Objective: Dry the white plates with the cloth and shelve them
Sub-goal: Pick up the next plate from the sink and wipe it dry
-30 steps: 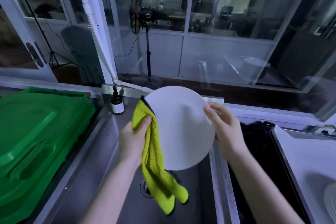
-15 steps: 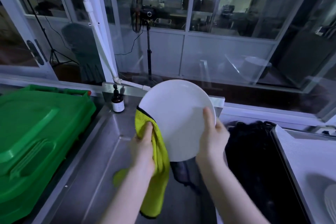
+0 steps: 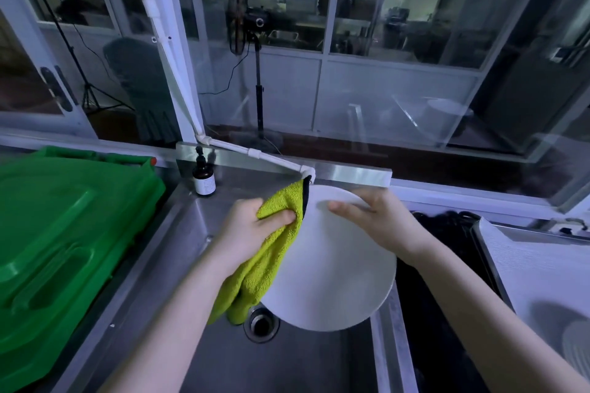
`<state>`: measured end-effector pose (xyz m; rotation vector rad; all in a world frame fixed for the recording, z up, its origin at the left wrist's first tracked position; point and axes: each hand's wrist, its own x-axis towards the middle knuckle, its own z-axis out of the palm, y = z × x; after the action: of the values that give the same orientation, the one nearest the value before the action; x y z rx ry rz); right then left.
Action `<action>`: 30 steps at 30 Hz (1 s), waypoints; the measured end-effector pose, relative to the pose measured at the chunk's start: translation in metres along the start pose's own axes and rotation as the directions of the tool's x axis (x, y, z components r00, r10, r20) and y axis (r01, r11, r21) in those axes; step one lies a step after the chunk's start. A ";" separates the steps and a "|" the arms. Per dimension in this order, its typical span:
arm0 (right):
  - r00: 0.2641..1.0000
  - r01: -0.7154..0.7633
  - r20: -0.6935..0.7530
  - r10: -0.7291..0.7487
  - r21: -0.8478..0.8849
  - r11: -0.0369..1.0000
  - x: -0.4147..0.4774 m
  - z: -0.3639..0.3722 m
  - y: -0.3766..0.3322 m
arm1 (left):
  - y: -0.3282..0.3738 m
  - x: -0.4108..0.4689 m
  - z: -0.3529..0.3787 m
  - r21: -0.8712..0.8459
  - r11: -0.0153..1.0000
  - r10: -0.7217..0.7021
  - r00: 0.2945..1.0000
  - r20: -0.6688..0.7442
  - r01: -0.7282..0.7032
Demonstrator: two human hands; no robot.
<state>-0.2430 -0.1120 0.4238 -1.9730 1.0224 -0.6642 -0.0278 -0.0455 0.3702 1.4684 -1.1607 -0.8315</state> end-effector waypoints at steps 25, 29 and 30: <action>0.987 0.117 0.138 -0.083 -0.265 0.957 0.005 0.008 0.005 | -0.010 -0.014 0.019 0.084 0.996 -0.040 0.996 0.082 0.033; 0.993 -0.014 -0.118 0.013 -0.010 1.000 -0.006 0.013 0.022 | -0.027 -0.021 0.017 -0.162 0.970 -0.198 0.976 -0.084 0.183; 0.968 -0.083 -0.224 0.111 0.129 0.988 -0.008 0.020 0.026 | -0.033 -0.022 0.020 -0.261 0.937 -0.279 0.946 -0.166 0.230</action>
<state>-0.2434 -0.1065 0.3910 -1.7594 1.1822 -0.8941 -0.0448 -0.0307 0.3319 1.4808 -0.6998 -0.9406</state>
